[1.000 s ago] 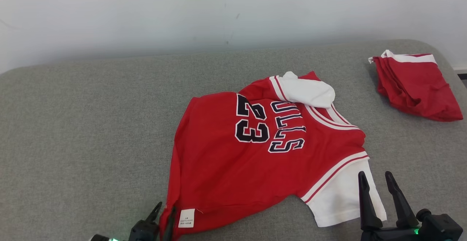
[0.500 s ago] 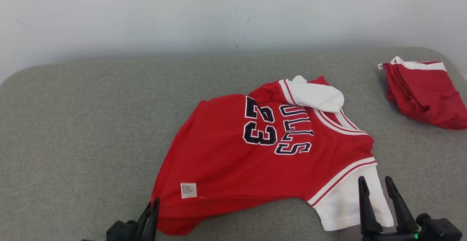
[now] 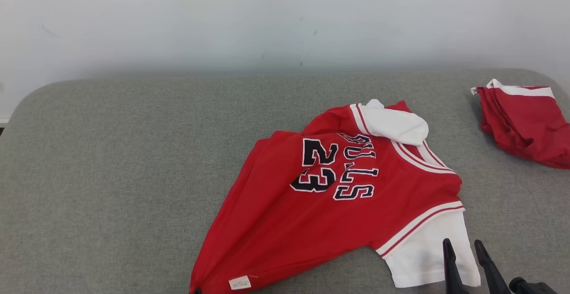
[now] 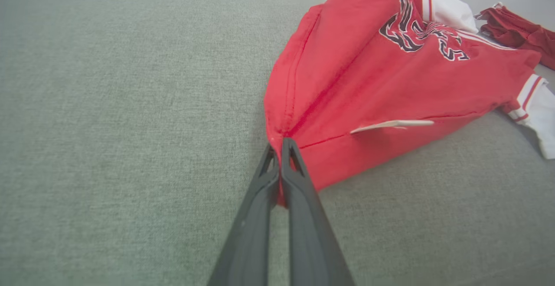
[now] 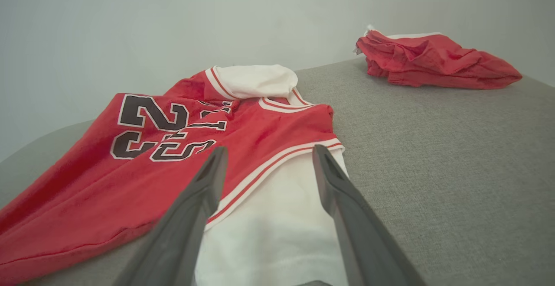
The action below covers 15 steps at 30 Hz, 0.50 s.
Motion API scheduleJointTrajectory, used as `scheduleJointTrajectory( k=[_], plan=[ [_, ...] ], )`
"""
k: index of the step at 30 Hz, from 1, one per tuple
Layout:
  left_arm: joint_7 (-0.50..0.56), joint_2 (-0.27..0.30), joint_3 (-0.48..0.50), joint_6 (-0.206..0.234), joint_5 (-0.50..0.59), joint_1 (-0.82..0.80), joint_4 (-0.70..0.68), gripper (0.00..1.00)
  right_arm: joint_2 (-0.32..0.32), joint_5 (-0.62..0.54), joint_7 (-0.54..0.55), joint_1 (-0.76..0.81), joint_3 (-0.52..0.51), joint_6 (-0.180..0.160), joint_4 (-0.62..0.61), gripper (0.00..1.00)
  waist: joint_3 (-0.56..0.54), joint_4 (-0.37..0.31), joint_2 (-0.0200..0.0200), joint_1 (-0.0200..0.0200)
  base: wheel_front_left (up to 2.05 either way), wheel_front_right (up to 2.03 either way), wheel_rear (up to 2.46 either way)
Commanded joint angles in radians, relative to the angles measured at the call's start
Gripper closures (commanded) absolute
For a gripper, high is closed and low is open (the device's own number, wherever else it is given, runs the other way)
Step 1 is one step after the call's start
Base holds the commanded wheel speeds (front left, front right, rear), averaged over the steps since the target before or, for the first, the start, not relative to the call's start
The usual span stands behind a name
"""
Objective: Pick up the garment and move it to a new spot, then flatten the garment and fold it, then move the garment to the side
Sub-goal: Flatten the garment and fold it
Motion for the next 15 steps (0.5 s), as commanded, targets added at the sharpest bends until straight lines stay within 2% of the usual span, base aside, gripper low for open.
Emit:
scheduleJointTrajectory(
  k=[1, 2, 3, 4, 5, 15],
  plan=[
    [-0.003, -0.003, 0.007, -0.001, -0.012, 0.009, 0.009, 1.0, -0.004, 0.007, 0.0, 0.006, 0.002, -0.003, 0.01, 0.0, -0.005, 0.0, 0.0, 0.0, 0.0, 0.0, 0.0],
    [-0.003, -0.005, 0.01, -0.002, -0.012, 0.014, 0.015, 1.0, -0.004, 0.008, 0.0, 0.009, 0.002, -0.003, 0.021, 0.0, -0.008, -0.001, 0.0, 0.0, 0.0, 0.0, 0.0],
    [-0.003, -0.005, 0.016, 0.0, -0.007, 0.018, 0.02, 0.65, -0.006, 0.008, 0.0, 0.012, 0.003, -0.003, 0.032, 0.0, -0.011, -0.002, 0.0, 0.0, 0.0, 0.0, 0.0],
    [-0.003, -0.005, 0.023, 0.005, -0.004, 0.02, 0.025, 0.04, -0.008, 0.008, 0.0, 0.013, 0.004, -0.003, 0.042, 0.0, -0.013, -0.004, 0.0, 0.0, 0.0, 0.0, 0.0],
    [-0.003, -0.006, 0.027, 0.003, -0.003, 0.024, 0.03, 0.0, -0.01, 0.01, 0.0, 0.014, 0.001, -0.003, 0.05, 0.0, -0.016, -0.005, 0.0, 0.0, 0.0, 0.0, 0.0],
    [-0.003, 0.0, 0.091, 0.004, 0.012, 0.035, -0.011, 0.0, -0.052, 0.027, 0.0, 0.04, -0.047, -0.003, 0.123, 0.0, -0.025, -0.011, 0.0, 0.0, 0.0, 0.0, 0.0]
  ],
)
